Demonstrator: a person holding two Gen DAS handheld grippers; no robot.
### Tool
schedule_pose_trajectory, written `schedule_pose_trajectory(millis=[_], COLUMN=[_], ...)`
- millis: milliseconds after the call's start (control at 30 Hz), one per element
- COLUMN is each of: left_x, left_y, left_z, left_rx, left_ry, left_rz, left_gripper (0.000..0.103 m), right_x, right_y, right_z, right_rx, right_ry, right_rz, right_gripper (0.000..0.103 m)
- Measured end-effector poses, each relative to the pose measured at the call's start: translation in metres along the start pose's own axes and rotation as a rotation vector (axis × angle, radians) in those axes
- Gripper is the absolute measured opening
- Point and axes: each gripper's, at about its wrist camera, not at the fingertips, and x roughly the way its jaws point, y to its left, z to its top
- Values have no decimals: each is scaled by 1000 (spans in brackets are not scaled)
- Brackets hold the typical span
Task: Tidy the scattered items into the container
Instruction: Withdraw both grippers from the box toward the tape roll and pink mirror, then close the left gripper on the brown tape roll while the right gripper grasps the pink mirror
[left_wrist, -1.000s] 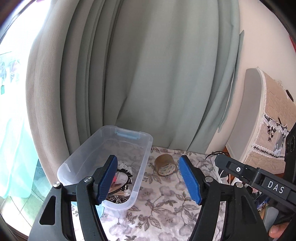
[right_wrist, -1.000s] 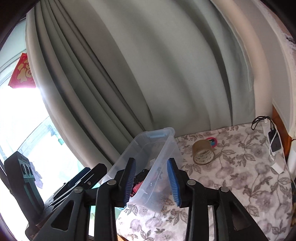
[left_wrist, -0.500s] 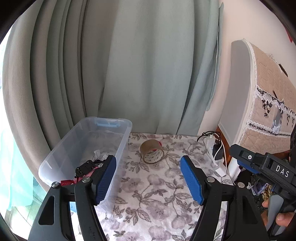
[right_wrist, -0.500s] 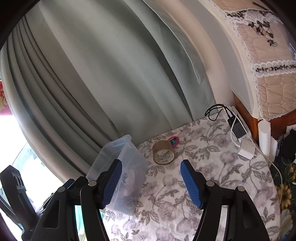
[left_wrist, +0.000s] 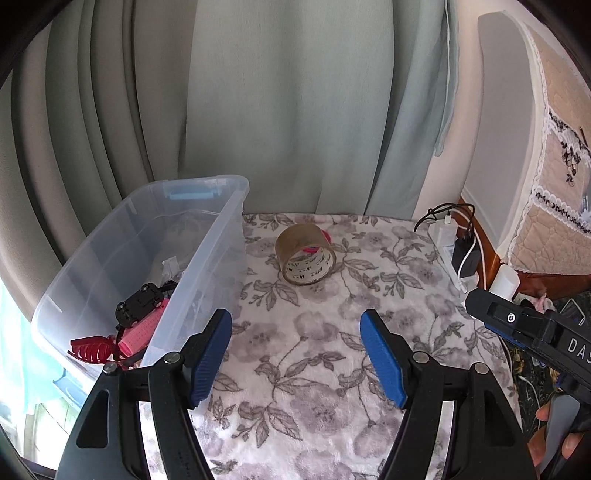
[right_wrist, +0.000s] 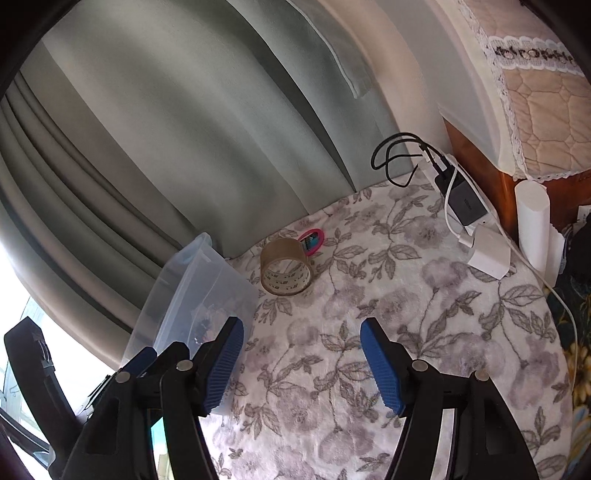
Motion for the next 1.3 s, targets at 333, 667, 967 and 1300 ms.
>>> schedule_pose_trajectory(millis=[333, 667, 967, 1300], left_x=[99, 178, 215, 204], left_y=[-4, -7, 2, 23], left_z=[8, 30, 36, 26], left_rx=[9, 43, 8, -82], left_ry=[43, 40, 32, -27], left_rz=[65, 113, 161, 150], left_gripper=[73, 73, 30, 9], right_x=[64, 143, 189, 226], right_y=[-27, -34, -32, -28], right_z=[8, 34, 63, 75], right_rx=[-15, -88, -164, -230], right_ry=[112, 194, 198, 232], right_rz=[-63, -89, -110, -104], right_gripper=[70, 70, 69, 70])
